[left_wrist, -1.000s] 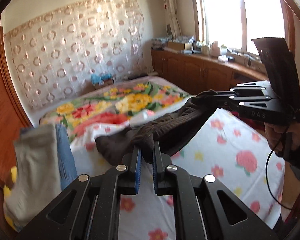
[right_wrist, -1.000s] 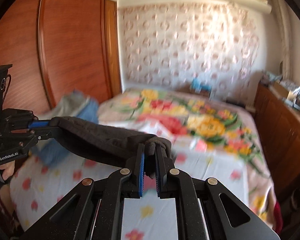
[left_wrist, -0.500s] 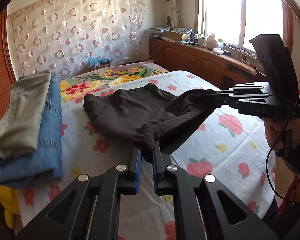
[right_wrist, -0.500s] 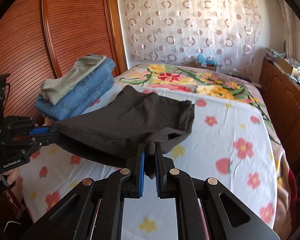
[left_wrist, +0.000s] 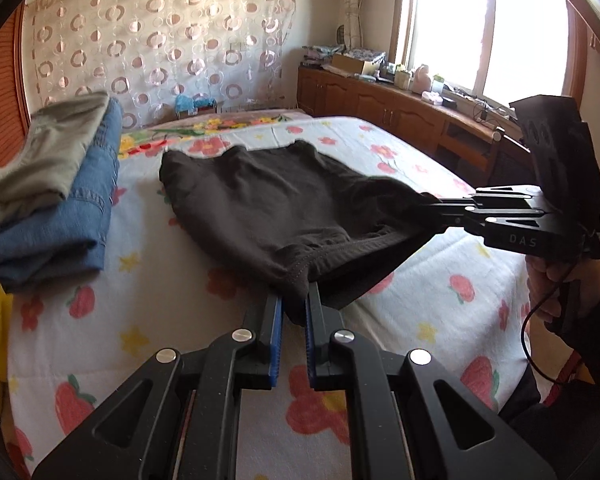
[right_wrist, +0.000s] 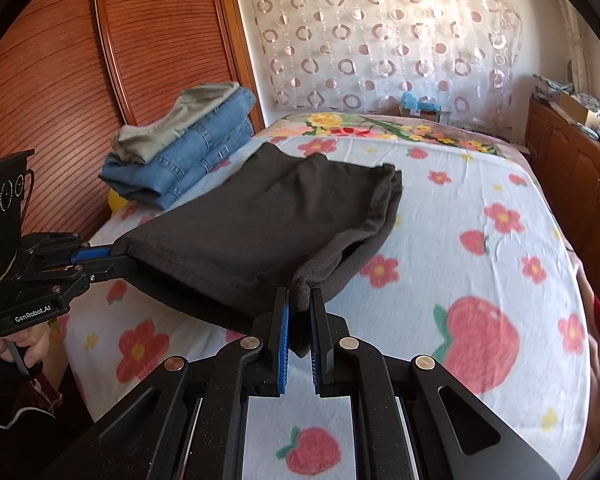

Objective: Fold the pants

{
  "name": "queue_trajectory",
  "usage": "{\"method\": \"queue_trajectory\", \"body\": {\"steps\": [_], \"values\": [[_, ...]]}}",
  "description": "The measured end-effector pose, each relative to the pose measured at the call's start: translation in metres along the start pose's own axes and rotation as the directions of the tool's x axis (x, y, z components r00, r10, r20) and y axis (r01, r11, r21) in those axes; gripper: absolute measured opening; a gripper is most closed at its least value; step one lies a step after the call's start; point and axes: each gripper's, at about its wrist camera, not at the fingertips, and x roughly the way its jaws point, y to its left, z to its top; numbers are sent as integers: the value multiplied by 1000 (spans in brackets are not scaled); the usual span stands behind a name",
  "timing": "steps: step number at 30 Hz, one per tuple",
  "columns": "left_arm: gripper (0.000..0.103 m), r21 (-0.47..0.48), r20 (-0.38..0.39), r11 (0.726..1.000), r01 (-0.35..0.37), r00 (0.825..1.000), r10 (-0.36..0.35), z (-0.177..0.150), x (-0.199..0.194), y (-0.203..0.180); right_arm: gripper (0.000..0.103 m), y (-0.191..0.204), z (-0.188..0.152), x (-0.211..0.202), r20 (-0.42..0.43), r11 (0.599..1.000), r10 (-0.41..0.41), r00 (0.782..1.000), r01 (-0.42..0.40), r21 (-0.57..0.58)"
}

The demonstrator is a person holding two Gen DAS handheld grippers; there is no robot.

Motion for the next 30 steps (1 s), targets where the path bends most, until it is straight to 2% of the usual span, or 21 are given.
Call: {"method": "queue_trajectory", "body": {"steps": [7,15,18,23,30], "values": [[11,-20,-67,1000,4,998,-5,-14,19,1,9,-8,-7,14,-44,1000,-6,999,7,13],[12,-34,-90,999,-3,996,0,-21,25,1,9,-11,-3,21,-57,1000,-14,998,15,12],[16,-48,-100,999,-8,995,3,-23,26,2,9,-10,-5,23,-53,1000,-19,998,20,14],[24,-66,-94,998,-16,996,9,-26,24,4,9,-9,-24,21,-50,1000,-14,999,16,21],[23,-72,-74,997,-3,997,-2,-27,23,7,9,-11,-27,19,-47,999,-7,999,9,42]]}}
